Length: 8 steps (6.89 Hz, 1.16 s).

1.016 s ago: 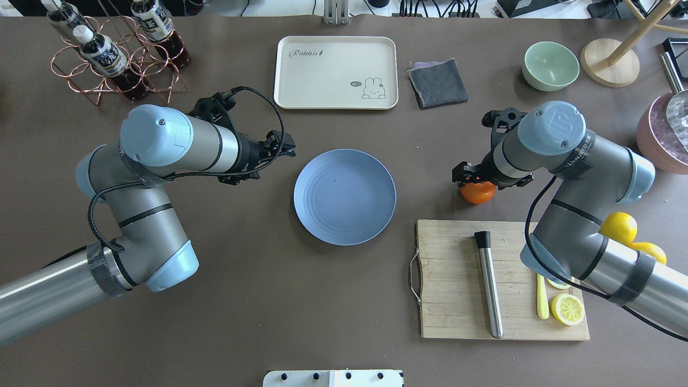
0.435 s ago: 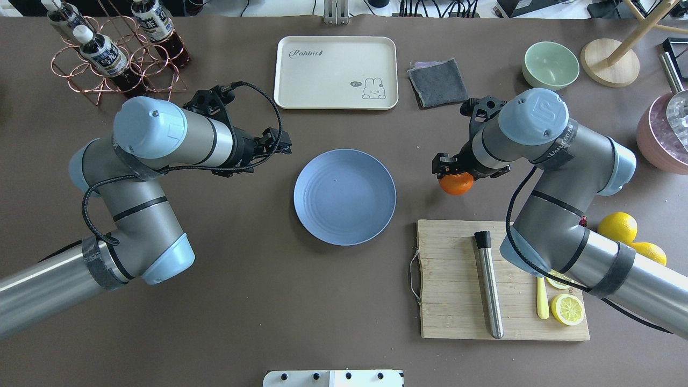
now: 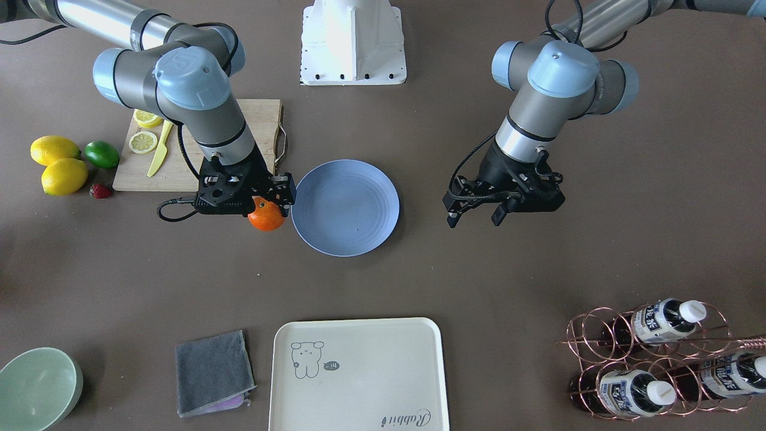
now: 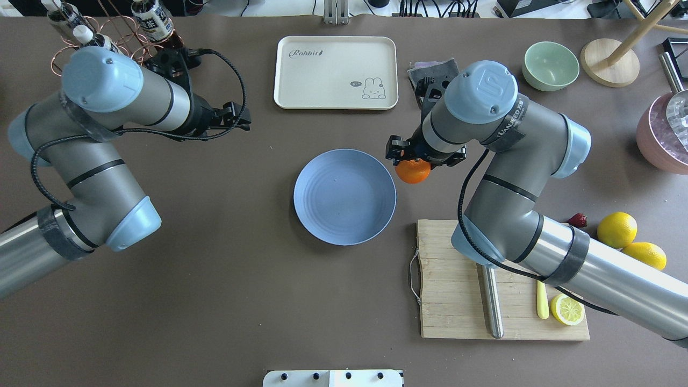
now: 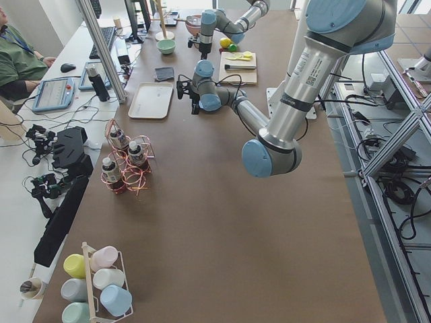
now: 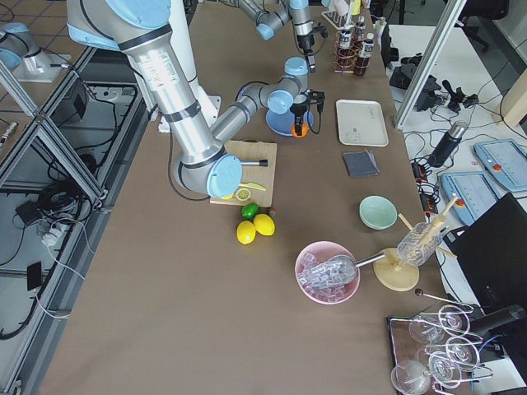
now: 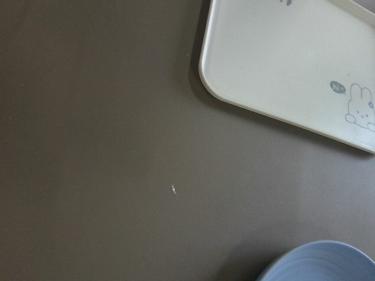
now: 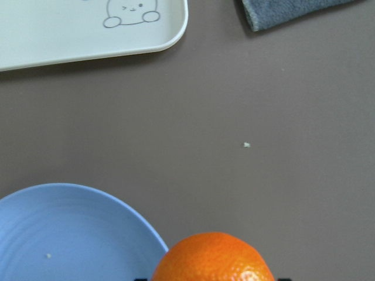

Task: Pick orange to plate
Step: 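Carry the orange over the blue plate with the right gripper while the left arm retracts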

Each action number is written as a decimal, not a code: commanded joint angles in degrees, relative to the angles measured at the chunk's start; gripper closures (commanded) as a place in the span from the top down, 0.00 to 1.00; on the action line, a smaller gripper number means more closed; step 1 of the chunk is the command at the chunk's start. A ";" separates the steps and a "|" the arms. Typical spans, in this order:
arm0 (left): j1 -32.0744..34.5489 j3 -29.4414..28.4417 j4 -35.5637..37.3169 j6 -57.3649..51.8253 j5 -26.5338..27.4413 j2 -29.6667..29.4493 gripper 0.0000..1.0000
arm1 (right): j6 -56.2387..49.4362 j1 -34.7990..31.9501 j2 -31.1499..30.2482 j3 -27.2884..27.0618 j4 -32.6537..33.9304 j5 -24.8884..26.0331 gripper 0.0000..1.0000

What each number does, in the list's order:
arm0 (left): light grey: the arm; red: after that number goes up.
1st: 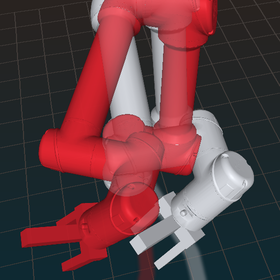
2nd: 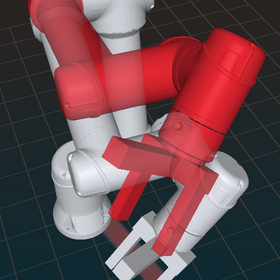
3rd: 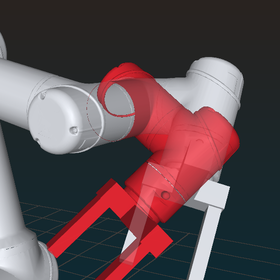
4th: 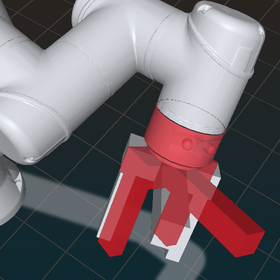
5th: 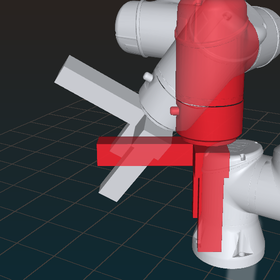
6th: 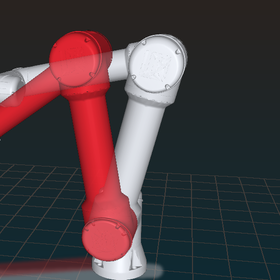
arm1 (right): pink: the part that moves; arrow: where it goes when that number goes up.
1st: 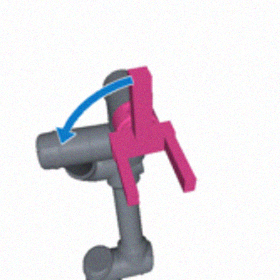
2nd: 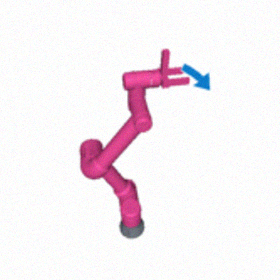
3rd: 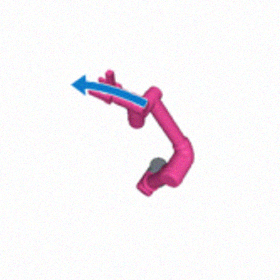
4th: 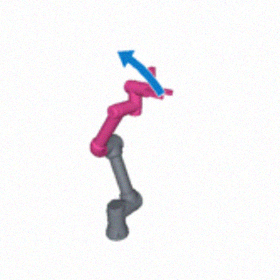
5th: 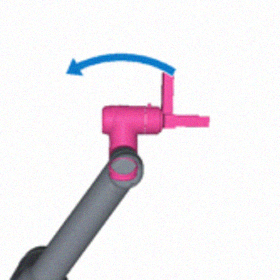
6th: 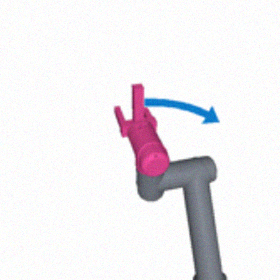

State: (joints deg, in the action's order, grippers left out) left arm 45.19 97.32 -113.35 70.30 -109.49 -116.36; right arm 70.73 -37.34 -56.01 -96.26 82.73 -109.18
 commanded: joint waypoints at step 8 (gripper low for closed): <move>6.66 4.03 -14.18 -10.19 -0.37 16.43 0.98 | 2.04 12.21 11.45 12.15 0.78 17.23 0.00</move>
State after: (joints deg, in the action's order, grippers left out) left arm 51.90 101.70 -127.63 60.11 -109.88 -99.82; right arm 72.54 -25.39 -44.77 -85.11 84.84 -93.21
